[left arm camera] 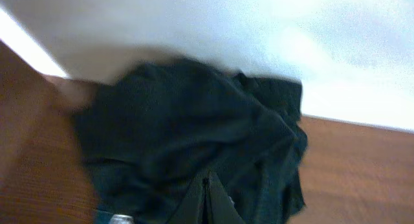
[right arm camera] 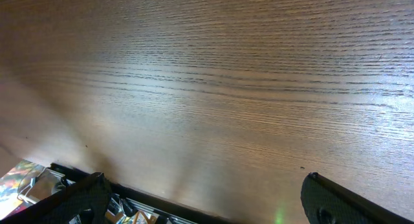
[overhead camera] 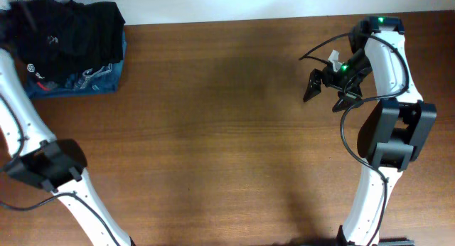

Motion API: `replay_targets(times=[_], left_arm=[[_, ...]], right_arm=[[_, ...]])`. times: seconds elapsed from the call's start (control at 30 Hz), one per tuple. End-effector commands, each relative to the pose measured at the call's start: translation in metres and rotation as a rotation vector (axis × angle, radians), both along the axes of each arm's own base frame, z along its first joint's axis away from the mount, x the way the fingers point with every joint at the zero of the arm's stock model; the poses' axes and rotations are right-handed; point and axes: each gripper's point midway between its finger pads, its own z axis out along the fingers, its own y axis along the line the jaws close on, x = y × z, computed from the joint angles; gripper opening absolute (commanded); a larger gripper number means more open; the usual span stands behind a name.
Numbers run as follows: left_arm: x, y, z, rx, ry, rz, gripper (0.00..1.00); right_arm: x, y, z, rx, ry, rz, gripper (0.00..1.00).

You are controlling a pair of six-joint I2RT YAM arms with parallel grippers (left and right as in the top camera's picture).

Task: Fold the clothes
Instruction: 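Lower the shirt onto the stack and open the left gripper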

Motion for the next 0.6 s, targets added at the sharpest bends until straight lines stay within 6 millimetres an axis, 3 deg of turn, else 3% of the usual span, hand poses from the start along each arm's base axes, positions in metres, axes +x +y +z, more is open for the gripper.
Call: replay_targets(times=[0.0,0.3,0.37,0.47,0.57], left_arm=[[0.009,-0.009,-0.04,-0.014,0.086,0.017,0.01],[0.024,0.003,-0.095,-0.03,0.132,0.056,0.01],[0.022,0.006,-0.101,-0.031,0.152,0.084,0.01],[0.015,0.027,-0.1,0.009,0.165,0.174,0.01],[0.013,0.03,-0.101,0.007,0.17,0.179,0.01]], right_arm=[[-0.001,0.005,0.002,0.011,-0.001,0.003,0.99],[-0.001,0.005,0.002,0.011,0.0,0.002,0.99],[-0.001,0.005,0.002,0.011,0.0,0.002,0.99],[-0.001,0.004,0.002,0.011,-0.002,0.002,0.99],[0.001,0.004,0.002,0.01,-0.009,0.002,0.98]])
